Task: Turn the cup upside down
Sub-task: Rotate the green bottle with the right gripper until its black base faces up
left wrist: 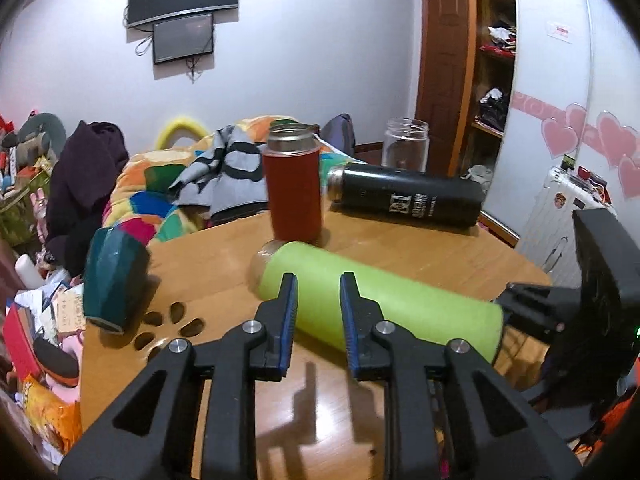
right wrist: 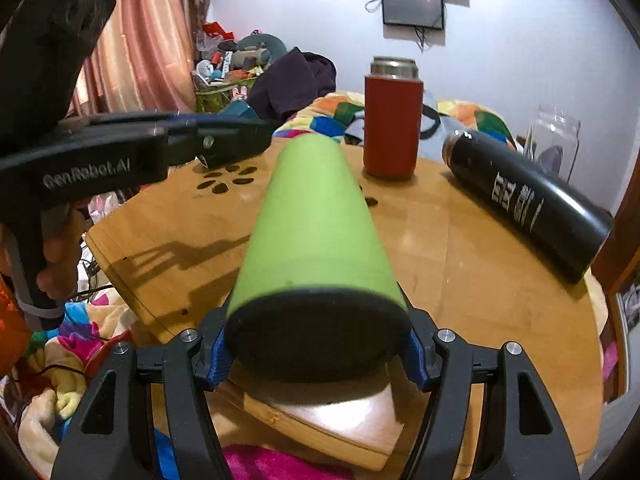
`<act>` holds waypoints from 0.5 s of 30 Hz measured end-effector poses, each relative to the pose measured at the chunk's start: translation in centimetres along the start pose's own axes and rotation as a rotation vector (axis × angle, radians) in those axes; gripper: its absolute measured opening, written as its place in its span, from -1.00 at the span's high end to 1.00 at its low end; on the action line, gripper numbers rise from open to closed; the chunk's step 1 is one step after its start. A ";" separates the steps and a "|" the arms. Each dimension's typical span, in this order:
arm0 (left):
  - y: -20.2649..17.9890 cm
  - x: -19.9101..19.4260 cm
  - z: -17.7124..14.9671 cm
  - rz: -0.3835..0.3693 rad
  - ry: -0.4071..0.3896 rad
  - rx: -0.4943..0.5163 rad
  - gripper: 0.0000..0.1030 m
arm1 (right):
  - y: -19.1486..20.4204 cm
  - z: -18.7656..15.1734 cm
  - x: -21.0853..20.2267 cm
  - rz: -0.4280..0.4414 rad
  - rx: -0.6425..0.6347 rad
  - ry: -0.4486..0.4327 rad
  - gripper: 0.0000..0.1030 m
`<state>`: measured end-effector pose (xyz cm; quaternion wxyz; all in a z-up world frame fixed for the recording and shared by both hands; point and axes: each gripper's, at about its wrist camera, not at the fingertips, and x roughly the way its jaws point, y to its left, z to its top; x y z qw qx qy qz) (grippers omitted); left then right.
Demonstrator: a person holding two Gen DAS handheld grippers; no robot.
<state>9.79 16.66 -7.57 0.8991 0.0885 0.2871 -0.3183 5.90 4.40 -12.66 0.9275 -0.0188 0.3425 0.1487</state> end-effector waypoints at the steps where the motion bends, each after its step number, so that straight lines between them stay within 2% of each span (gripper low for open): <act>1: -0.3 0.3 0.1 -0.010 0.002 0.003 0.60 | 0.0 0.0 -0.1 -0.004 0.004 -0.003 -0.22; 7: -1.7 0.7 0.3 -0.042 -0.012 0.033 0.60 | 0.1 0.3 -2.0 -0.027 -0.013 -0.068 -0.22; 15: -1.2 -0.6 1.3 -0.068 -0.048 0.018 0.60 | 1.0 2.2 -6.0 -0.055 -0.060 -0.218 -0.22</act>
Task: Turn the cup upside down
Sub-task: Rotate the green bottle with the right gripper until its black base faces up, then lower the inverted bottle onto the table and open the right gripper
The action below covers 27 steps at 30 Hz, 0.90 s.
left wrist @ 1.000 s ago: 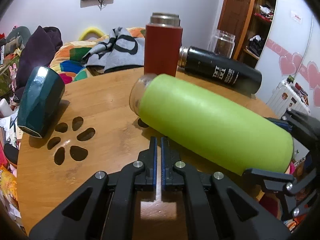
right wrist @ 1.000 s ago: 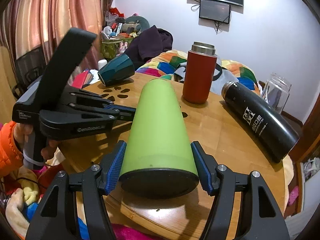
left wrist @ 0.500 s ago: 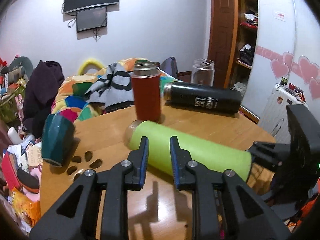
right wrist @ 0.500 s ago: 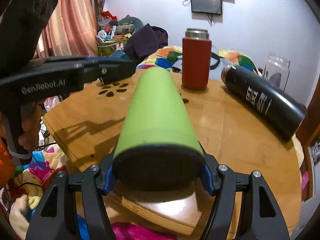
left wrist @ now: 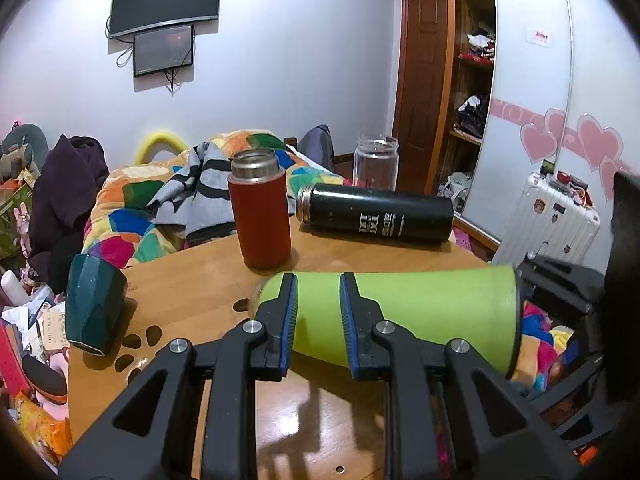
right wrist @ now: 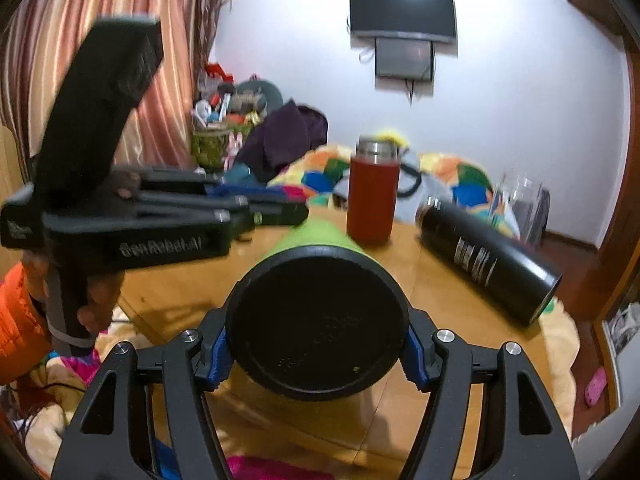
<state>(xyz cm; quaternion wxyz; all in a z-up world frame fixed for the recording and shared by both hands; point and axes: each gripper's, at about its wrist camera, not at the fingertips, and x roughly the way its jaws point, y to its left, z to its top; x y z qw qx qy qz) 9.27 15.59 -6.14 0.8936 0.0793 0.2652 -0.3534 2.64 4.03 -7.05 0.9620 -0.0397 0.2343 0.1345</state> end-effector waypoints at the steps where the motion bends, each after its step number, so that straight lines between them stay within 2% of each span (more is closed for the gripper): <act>1: 0.1 -0.2 0.1 -0.003 -0.005 -0.004 0.60 | 0.1 0.5 -0.3 0.001 -0.004 -0.015 -0.22; 9: 1.2 -1.3 0.5 -0.009 -0.042 -0.043 0.60 | 0.2 4.3 0.0 0.013 0.001 -0.062 -0.22; 19: 3.9 -2.2 -0.1 0.014 -0.063 -0.111 0.60 | -0.7 8.3 2.7 0.045 0.042 -0.010 -0.22; 27: 5.1 -2.1 -0.8 0.021 -0.058 -0.130 0.60 | 0.1 10.0 4.5 0.048 -0.001 0.029 -0.22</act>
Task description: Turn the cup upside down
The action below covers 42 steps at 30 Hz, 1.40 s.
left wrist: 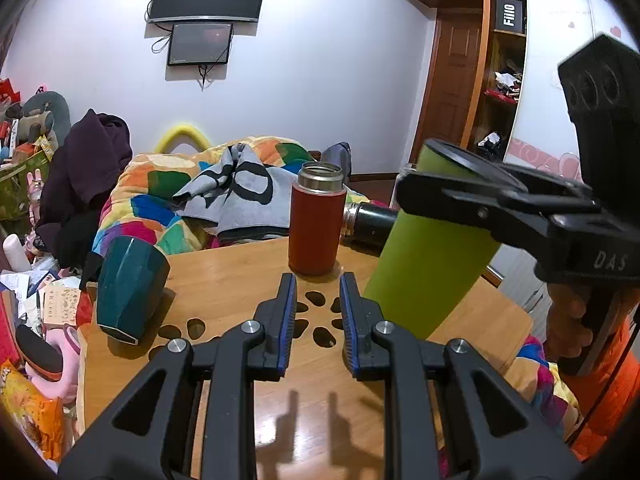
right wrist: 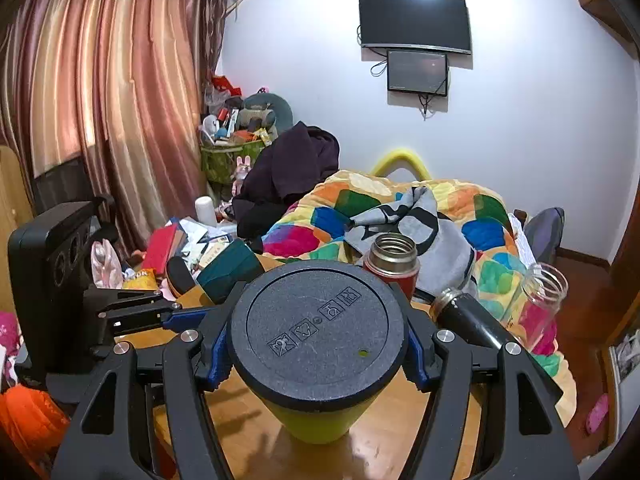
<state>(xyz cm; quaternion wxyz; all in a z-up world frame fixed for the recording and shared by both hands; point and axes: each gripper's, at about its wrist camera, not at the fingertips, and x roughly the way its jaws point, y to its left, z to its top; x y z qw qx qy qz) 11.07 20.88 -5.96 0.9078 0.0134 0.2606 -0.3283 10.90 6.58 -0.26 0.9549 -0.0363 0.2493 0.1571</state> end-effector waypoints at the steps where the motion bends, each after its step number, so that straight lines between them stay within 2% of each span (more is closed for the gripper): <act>1: 0.0 0.0 -0.1 0.004 0.000 0.002 0.60 | 0.1 0.1 0.2 -0.002 -0.004 0.005 -0.22; 5: 0.2 0.0 -0.3 0.014 -0.001 0.001 0.58 | 0.2 0.4 0.8 -0.007 -0.010 0.018 -0.22; 7: 0.3 -0.1 -0.4 0.019 -0.004 -0.003 0.47 | 0.1 0.6 1.1 -0.009 -0.009 0.026 -0.22; 9: 0.5 -0.3 -0.5 0.035 -0.013 -0.007 0.25 | 0.0 0.7 1.4 -0.012 -0.001 0.034 -0.22; 14: 0.4 -0.8 -0.5 0.063 -0.035 0.003 0.06 | -0.8 1.2 2.1 -0.006 0.035 0.046 -0.22; 20: -0.2 -1.5 -0.5 0.110 -0.073 0.031 -0.20 | -0.7 1.1 1.9 -0.041 0.014 0.041 -0.22; 23: -0.4 -1.9 -0.5 0.129 -0.088 0.038 -0.34 | -0.8 0.9 1.4 -0.029 0.024 0.033 -0.23; 25: -0.5 -2.3 -0.5 0.143 -0.099 0.039 -0.40 | -0.9 0.9 0.8 -0.019 0.028 0.023 -0.36; 27: -0.5 -2.7 -0.3 0.153 -0.109 0.032 -0.52 | -0.7 0.7 -0.3 -0.014 0.028 -0.001 -0.59; 31: -0.8 -4.2 0.0 0.190 -0.153 0.027 -0.71 | -0.1 0.2 -2.7 -0.027 0.017 -0.049 -0.65; 34: -1.3 -5.6 0.5 0.228 -0.197 0.031 -0.88 | -0.1 -0.2 -4.7 -0.054 0.024 -0.087 -0.77; 36: -1.9 -6.8 0.7 0.254 -0.231 0.037 -0.99 | -0.2 -0.5 -5.8 -0.064 0.036 -0.107 -0.96; 42: -3.4 -9.1 1.3 0.296 -0.279 0.030 -1.00 | -0.4 -1.2 -9.5 -0.110 0.079 -0.164 -1.00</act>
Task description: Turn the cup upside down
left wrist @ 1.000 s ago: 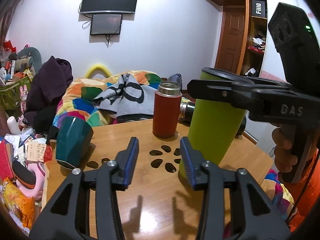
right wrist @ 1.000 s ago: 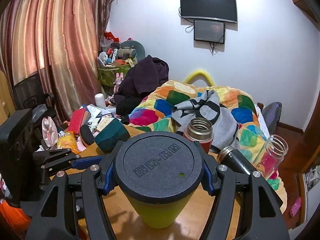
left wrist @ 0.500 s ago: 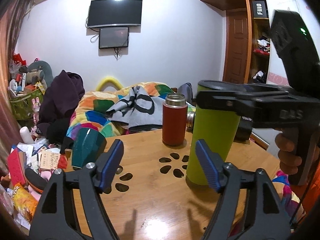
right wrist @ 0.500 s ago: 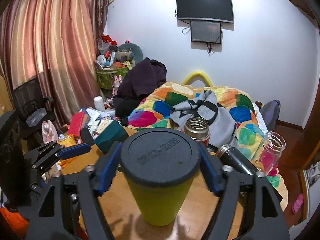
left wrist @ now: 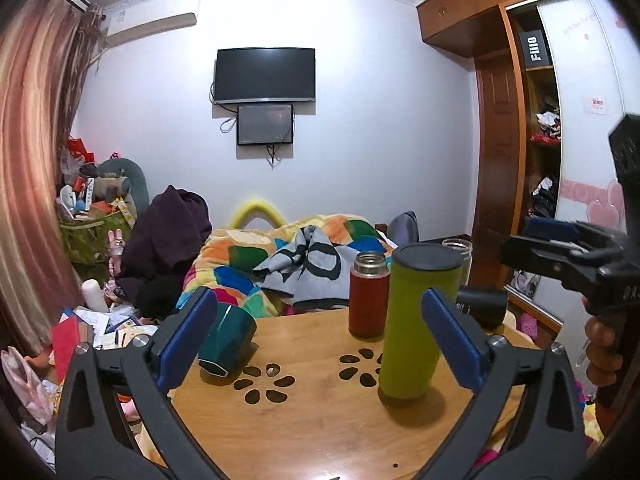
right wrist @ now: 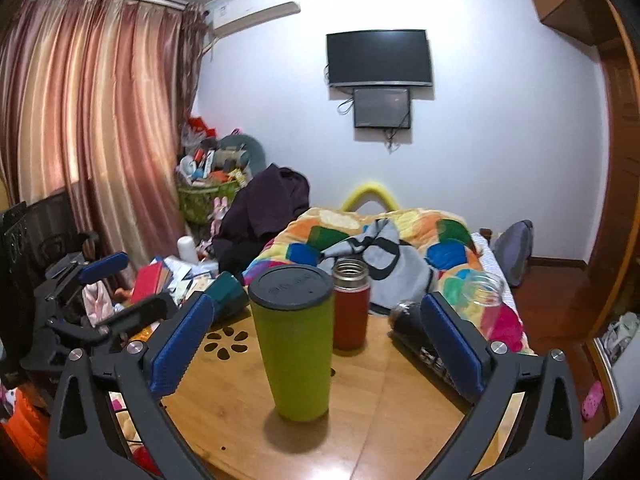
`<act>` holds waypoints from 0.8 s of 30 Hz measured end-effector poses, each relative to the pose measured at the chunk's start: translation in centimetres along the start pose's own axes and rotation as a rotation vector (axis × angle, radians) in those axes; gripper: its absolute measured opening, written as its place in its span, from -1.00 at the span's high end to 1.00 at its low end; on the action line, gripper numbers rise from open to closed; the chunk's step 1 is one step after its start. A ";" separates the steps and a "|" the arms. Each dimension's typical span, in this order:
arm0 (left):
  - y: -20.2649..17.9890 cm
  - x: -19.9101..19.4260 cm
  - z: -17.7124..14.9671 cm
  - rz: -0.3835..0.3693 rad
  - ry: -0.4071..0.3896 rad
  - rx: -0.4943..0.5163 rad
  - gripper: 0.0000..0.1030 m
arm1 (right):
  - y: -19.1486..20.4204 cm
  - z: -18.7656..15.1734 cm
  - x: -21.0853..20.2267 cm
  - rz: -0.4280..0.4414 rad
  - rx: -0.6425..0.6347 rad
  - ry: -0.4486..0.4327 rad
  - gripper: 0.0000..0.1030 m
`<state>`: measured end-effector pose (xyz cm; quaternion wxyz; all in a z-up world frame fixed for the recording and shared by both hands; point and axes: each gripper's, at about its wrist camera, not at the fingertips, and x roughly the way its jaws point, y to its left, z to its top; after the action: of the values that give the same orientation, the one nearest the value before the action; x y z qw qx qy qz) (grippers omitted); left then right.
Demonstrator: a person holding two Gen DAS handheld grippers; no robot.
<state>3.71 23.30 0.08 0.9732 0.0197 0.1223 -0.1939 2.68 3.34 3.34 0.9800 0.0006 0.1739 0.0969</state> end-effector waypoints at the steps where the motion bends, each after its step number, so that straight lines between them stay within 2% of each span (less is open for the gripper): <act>1: -0.1 -0.3 0.1 0.001 -0.002 0.001 -1.00 | -0.1 -0.1 -0.7 -0.009 0.002 -0.008 -1.00; 12: -1.7 -3.8 0.0 0.020 -0.020 -0.030 -1.00 | -0.1 -2.1 -4.9 -0.092 0.027 -0.037 -1.00; 24: -2.9 -5.3 -1.2 0.060 -0.013 -0.010 -1.00 | 0.9 -3.9 -5.9 -0.120 0.062 -0.024 -1.00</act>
<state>-2.44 22.69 0.22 0.9794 0.0171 0.1163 -0.1643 -4.20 2.99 1.74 0.9856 0.0218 0.1648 0.0323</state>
